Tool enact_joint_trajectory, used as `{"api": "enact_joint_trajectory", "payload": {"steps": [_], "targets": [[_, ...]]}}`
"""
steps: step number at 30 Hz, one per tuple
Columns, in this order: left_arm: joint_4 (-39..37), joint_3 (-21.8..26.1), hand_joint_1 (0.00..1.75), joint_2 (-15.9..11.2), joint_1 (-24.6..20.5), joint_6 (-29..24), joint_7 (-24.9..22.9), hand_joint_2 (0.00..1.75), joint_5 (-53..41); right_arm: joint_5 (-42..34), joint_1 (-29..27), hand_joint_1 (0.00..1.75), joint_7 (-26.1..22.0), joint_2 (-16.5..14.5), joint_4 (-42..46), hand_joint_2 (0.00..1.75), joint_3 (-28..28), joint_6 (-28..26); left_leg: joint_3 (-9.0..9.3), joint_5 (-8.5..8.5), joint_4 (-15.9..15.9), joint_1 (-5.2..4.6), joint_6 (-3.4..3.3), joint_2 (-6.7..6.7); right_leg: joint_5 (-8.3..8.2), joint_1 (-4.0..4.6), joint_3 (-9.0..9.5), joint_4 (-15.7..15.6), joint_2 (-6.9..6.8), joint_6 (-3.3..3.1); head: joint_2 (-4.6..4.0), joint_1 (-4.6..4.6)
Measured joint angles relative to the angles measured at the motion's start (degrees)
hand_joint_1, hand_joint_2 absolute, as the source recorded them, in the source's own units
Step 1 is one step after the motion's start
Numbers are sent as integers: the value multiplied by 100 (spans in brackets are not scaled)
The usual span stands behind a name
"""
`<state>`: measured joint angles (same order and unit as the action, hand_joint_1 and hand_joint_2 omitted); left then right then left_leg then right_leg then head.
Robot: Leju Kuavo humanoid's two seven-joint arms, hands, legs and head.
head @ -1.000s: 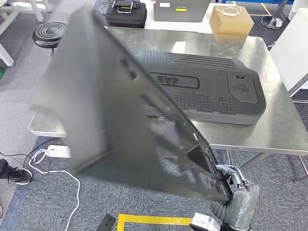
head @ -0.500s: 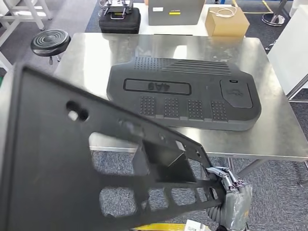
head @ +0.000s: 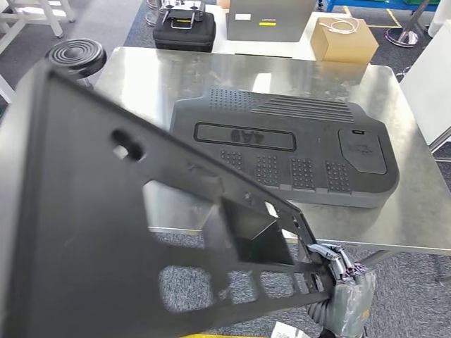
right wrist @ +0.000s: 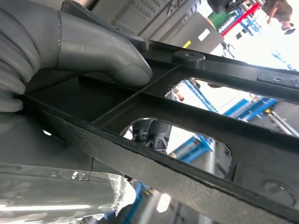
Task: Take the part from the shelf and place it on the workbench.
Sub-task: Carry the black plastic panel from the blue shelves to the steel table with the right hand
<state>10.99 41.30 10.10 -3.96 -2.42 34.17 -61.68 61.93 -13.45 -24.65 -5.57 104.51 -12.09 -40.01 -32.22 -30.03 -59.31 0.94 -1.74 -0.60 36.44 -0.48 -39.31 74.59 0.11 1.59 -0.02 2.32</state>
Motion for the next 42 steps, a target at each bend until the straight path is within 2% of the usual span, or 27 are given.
{"api": "enact_joint_trajectory", "payload": {"steps": [1, 3, 4, 5, 7, 10, 11, 13, 14, 15, 16, 18, 19, 20, 22, 25, 27, 29, 30, 31, 32, 34, 35, 36, 38, 40, 42], "targets": [[0, 1, 0, 1, 3, -1, -2, 175, -20, 79, 1, 175, -81, -55, 31, 175, 83, -1, 50, -33, 1, -7, 4, -9, -225, 2, 20, -191, 1, -19, 0, 0], [0, 1, 0, 9, -9, 1, -10, 175, -59, 207, 17, 175, -198, -169, 115, 175, 267, 0, 155, -103, 10, -26, 30, -25, -733, 27, 249, -904, 4, -88, 1, 3], [0, 1, 0, 14, -20, 1, -17, 175, -76, 256, 30, 175, -229, -217, 156, 175, 361, 0, 191, -130, 18, -31, 53, -31, -880, 47, 359, -1196, 4, -129, 1, 3], [0, 0, 0, 21, -31, 2, -24, 175, -93, 293, 47, 175, -249, -257, 194, 175, 453, 0, 206, -149, 26, -34, 77, -33, -927, 68, 424, -1365, 5, -168, 1, 4], [0, -3, 0, 35, -45, 4, -37, 175, -128, 326, 99, 175, -301, -327, 269, 175, 647, -1, 204, -159, 52, -30, 128, -22, -867, 91, 459, -1464, 4, -229, 1, 0], [0, -11, 0, 48, -71, 6, -51, 175, -185, 389, 211, 175, -486, -467, 408, 175, 1004, -1, 155, -264, -51, -37, 204, 5, -856, 39, 547, -1648, -8, -276, 1, 7], [0, -13, 0, 48, -81, 6, -62, 175, -198, 430, 256, 175, -568, -523, 453, 175, 1132, -1, 48, -375, -268, -33, 225, 7, -860, 21, 582, -1690, -14, -286, 0, 10], [0, -16, 0, 47, -86, 6, -86, 175, -228, 519, 367, 175, -716, -626, 531, 175, 1406, -1, -356, -654, -994, -25, 261, 8, -838, 22, 615, -1701, -18, -305, 0, 12], [0, -18, 0, 46, -84, 6, -98, 175, -243, 561, 420, 175, -768, -669, 567, 175, 1553, -1, -561, -724, -1317, -20, 277, 8, -821, 22, 632, -1699, -16, -310, 0, 12], [0, -21, 0, 46, -82, 6, -107, 175, -258, 587, 466, 175, -810, -704, 600, 175, 1694, -1, -694, -691, -1480, -15, 289, 8, -800, 22, 657, -1698, -13, -309, 0, 12], [0, -25, 0, 46, -82, 6, -114, 175, -269, 598, 503, 175, -842, -729, 630, 175, 1819, -1, -718, -533, -1413, -8, 297, 9, -773, 21, 695, -1696, -8, -301, 0, 12], [0, -36, 0, 46, -87, 6, -123, 175, -279, 582, 561, 175, -891, -764, 682, 175, 2016, -1, -489, -45, -766, 10, 295, 19, -696, 18, 802, -1688, -2, -263, 0, 10], [-1, -42, 0, 47, -91, 6, -129, 175, -288, 571, 590, 175, -913, -779, 709, 175, 2095, -1, -355, 128, -440, 8, 285, 25, -655, 26, 844, -1675, 0, -233, 0, 9], [-1, -48, 0, 49, -100, 6, -137, 175, -298, 560, 622, 175, -940, -795, 736, 175, 2172, 0, -255, 200, -210, 1, 256, 30, -626, 34, 859, -1660, 3, -201, 0, 8], [-2, -58, 0, 52, -113, 8, -152, 175, -319, 538, 697, 175, -1002, -822, 783, 175, 2320, 1, -209, 168, -79, -29, 188, 28, -608, 44, 845, -1644, 3, -149, 0, 2], [-1, -63, 0, 60, -125, 15, -163, 175, -334, 550, 814, 175, -1023, -840, 820, 175, 2522, -1, -180, 151, -23, -11, 88, 20, -517, 26, 807, -1543, -2, -80, 0, -8], [0, -66, 0, 65, -147, 31, -163, 175, -355, 587, 890, 175, -982, -838, 829, 175, 2634, 1, -155, 144, -2, 7, 43, 23, -262, 12, 562, -1039, -3, -25, 0, -22], [0, -67, 0, 67, -157, 46, -164, 175, -373, 607, 937, 175, -939, -836, 825, 175, 2729, 2, -146, 127, -2, 6, 17, 24, 8, 1, 134, -276, -4, 7, 0, -27], [0, -67, 0, 68, -155, 50, -166, 175, -374, 613, 944, 175, -925, -836, 821, 175, 2769, 2, -136, 115, -2, 3, 9, 18, 34, -2, -32, -29, -4, 13, 0, -26], [0, -67, 0, 68, -152, 50, -167, 175, -374, 618, 948, 175, -917, -835, 818, 175, 2799, 2, -115, 98, -3, 0, 5, 10, -63, -2, -96, -4, -3, 10, 0, -26], [0, -67, 0, 69, -151, 50, -167, 175, -374, 626, 954, 175, -914, -835, 817, 175, 2823, 2, -80, 77, -2, -4, 7, 0, -270, 0, -50, -209, -3, -4, 0, -26], [-1, -67, 0, 77, -153, 52, -167, 175, -374, 636, 977, 175, -913, -833, 815, 175, 2847, 4, -2, 24, 5, -15, 24, -15, -750, 15, 236, -968, 2, -64, 0, -24], [-1, -67, 0, 82, -157, 54, -168, 175, -374, 639, 991, 175, -913, -832, 816, 175, 2855, 5, 20, 5, 10, -19, 42, -20, -891, 31, 356, -1270, 4, -101, 0, -22], [-1, -68, 0, 89, -160, 56, -168, 175, -374, 640, 1005, 175, -912, -832, 817, 175, 2863, 5, 22, -6, 14, -23, 65, -22, -934, 50, 420, -1443, 7, -135, 0, -21], [0, -69, 0, 96, -164, 59, -169, 175, -375, 640, 1025, 175, -912, -830, 820, 175, 2883, 6, 15, -12, 35, -28, 126, -18, -888, 71, 447, -1539, 10, -186, 0, -20], [0, -69, 0, 94, -166, 60, -169, 175, -376, 641, 1031, 175, -912, -830, 820, 175, 2902, 6, 11, -79, -18, -35, 182, -1, -871, 35, 504, -1623, -1, -223, 0, -15], [0, -69, 0, 89, -174, 59, -168, 175, -376, 643, 1035, 175, -912, -831, 820, 175, 2917, 6, -167, -311, -432, -39, 221, 7, -869, 1, 576, -1689, -16, -263, 0, -2]]}}
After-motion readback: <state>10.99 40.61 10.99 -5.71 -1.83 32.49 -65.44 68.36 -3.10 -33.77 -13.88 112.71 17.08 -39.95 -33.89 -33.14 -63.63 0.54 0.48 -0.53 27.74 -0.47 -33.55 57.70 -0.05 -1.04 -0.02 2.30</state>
